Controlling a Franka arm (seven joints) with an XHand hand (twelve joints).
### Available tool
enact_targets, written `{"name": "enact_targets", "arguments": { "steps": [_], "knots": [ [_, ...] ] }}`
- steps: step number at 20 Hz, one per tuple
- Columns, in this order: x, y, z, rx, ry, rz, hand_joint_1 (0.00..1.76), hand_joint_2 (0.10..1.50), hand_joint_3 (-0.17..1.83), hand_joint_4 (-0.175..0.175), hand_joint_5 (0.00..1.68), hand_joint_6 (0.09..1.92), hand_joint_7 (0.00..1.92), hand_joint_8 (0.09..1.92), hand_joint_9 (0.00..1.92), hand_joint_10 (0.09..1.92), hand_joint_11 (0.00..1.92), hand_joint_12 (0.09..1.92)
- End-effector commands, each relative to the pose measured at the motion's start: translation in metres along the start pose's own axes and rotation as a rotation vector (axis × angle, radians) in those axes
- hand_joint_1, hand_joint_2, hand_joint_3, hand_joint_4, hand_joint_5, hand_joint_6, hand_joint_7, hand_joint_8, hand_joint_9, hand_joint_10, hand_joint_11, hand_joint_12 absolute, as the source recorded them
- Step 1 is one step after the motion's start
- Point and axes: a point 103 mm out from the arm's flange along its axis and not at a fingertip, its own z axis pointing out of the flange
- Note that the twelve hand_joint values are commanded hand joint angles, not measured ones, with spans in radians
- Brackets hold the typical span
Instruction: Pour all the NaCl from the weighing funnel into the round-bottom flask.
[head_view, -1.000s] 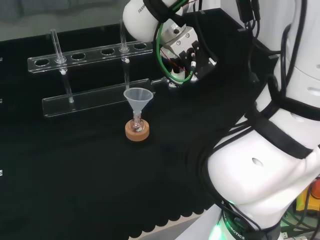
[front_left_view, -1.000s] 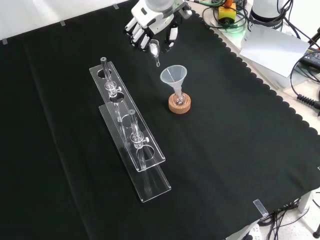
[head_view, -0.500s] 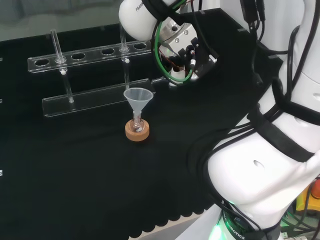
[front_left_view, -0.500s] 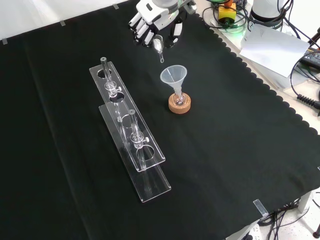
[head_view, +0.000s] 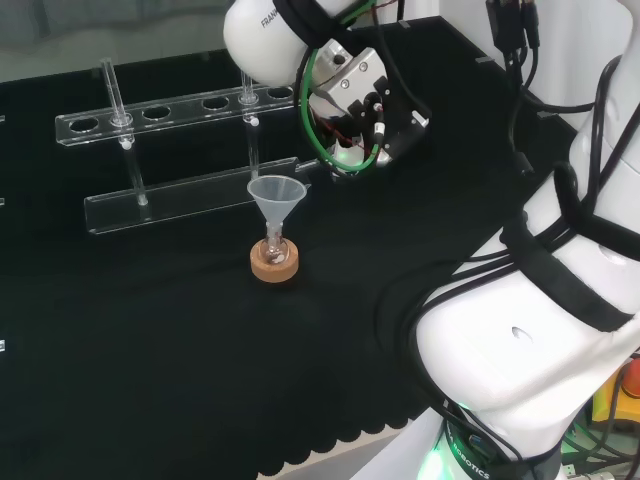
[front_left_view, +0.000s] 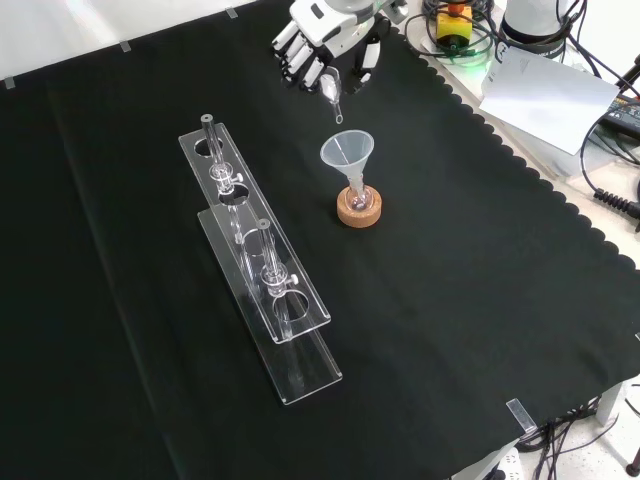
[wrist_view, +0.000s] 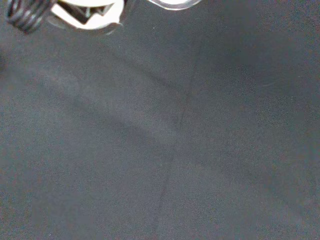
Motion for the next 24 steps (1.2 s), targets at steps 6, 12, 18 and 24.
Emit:
{"name": "enact_targets", "arguments": {
  "steps": [6, 12, 18, 24],
  "knots": [
    [0.013, -0.003, -0.004, 0.036, -0.061, 0.004, 1.10, 0.66, 0.74, 0.175, 1.16, 0.90, 0.48, 0.63, 0.69, 0.53, 0.31, 1.32],
    [0.014, 0.004, -0.006, 0.047, -0.092, -0.012, 1.10, 0.66, 0.74, 0.175, 1.16, 0.90, 0.48, 0.63, 0.68, 0.53, 0.31, 1.32],
    [0.014, 0.010, -0.009, 0.063, -0.116, -0.025, 1.10, 0.66, 0.74, 0.175, 1.16, 0.90, 0.48, 0.63, 0.68, 0.53, 0.31, 1.32],
    [0.016, 0.013, -0.014, 0.080, -0.158, -0.031, 1.10, 0.66, 0.74, 0.175, 1.16, 0.90, 0.47, 0.62, 0.68, 0.53, 0.31, 1.33]
  ]
}}
